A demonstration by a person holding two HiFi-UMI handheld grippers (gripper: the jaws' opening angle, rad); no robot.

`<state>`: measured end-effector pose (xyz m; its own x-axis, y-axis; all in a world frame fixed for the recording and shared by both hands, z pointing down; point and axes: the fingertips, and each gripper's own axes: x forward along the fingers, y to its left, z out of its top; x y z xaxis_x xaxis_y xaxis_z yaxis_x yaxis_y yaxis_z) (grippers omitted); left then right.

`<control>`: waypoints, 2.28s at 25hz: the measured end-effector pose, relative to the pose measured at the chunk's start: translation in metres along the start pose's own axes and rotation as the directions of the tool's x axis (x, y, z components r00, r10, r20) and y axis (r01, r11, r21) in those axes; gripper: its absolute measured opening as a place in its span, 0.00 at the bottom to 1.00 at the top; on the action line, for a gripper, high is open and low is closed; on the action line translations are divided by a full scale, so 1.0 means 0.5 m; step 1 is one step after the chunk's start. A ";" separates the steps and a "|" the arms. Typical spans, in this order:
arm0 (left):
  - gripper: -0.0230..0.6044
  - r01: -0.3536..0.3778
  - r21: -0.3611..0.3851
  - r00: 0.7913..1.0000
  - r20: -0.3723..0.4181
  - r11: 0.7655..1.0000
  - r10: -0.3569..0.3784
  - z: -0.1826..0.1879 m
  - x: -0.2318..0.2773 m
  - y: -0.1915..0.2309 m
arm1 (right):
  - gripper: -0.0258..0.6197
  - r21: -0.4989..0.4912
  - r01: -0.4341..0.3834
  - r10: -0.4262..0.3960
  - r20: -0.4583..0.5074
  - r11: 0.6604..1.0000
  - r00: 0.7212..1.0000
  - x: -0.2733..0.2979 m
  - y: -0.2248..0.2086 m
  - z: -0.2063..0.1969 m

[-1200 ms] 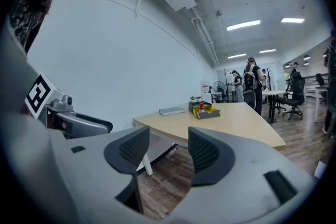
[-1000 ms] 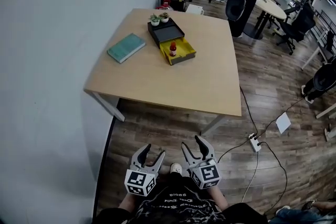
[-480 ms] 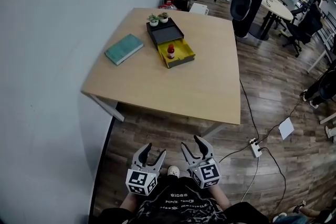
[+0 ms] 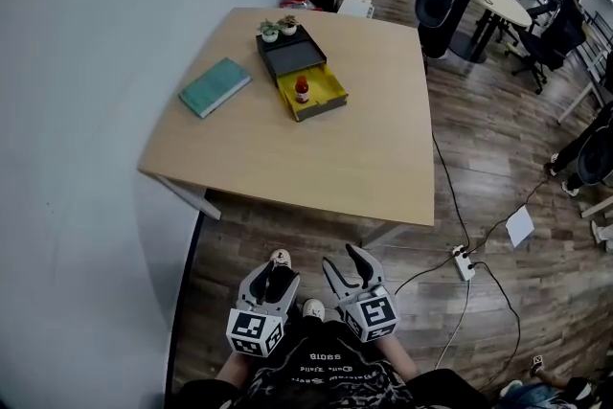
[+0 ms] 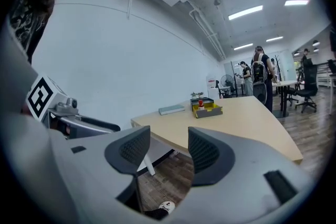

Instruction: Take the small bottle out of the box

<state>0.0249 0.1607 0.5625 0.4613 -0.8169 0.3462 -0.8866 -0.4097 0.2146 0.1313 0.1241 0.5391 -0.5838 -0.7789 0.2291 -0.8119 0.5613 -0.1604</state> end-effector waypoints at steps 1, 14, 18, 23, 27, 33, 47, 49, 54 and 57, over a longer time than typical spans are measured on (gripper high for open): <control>0.44 0.007 0.004 1.000 -0.001 1.000 -0.007 0.003 0.008 0.003 | 0.40 0.026 0.004 -0.004 0.005 1.000 1.000 0.005 -0.004 0.001; 0.44 0.072 0.028 0.997 0.014 0.997 -0.072 0.090 0.169 0.125 | 0.40 0.031 0.126 -0.126 0.018 0.992 0.992 0.152 -0.112 0.038; 0.44 0.068 0.039 0.997 0.036 0.997 -0.069 0.142 0.224 0.193 | 0.40 0.016 0.149 -0.149 0.027 0.989 0.988 0.226 -0.134 0.068; 0.44 0.068 0.046 0.996 0.063 0.997 -0.071 0.199 0.283 0.274 | 0.40 0.011 0.185 -0.186 0.052 0.983 0.981 0.307 -0.164 0.111; 0.44 0.079 0.051 0.994 0.074 0.996 -0.083 0.239 0.328 0.334 | 0.40 0.001 0.224 -0.223 0.048 0.975 0.974 0.366 -0.188 0.131; 0.44 0.099 0.057 0.992 0.068 0.993 -0.103 0.272 0.380 0.415 | 0.40 0.022 0.254 -0.254 0.051 0.967 0.966 0.446 -0.207 0.149; 0.44 0.037 -0.008 0.997 0.069 0.999 -0.036 0.308 0.443 0.526 | 0.40 0.026 0.247 -0.248 0.030 0.969 0.968 0.554 -0.243 0.177; 0.44 0.054 -0.019 0.997 0.048 0.998 -0.053 0.304 0.454 0.522 | 0.40 0.026 0.239 -0.240 0.025 0.971 0.970 0.564 -0.253 0.180; 0.44 0.069 -0.009 0.997 0.039 0.998 -0.068 0.327 0.466 0.499 | 0.40 0.045 0.232 -0.233 0.013 0.972 0.972 0.573 -0.286 0.196; 0.44 0.037 -0.013 0.998 0.056 0.999 -0.036 0.343 0.475 0.509 | 0.40 0.032 0.202 -0.203 0.018 0.979 0.979 0.591 -0.296 0.216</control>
<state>-0.0971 -0.2073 0.5430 0.4905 -0.8230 0.2866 -0.8684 -0.4343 0.2392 0.0785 -0.2194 0.5269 -0.4070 -0.8814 0.2399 -0.9128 0.3830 -0.1416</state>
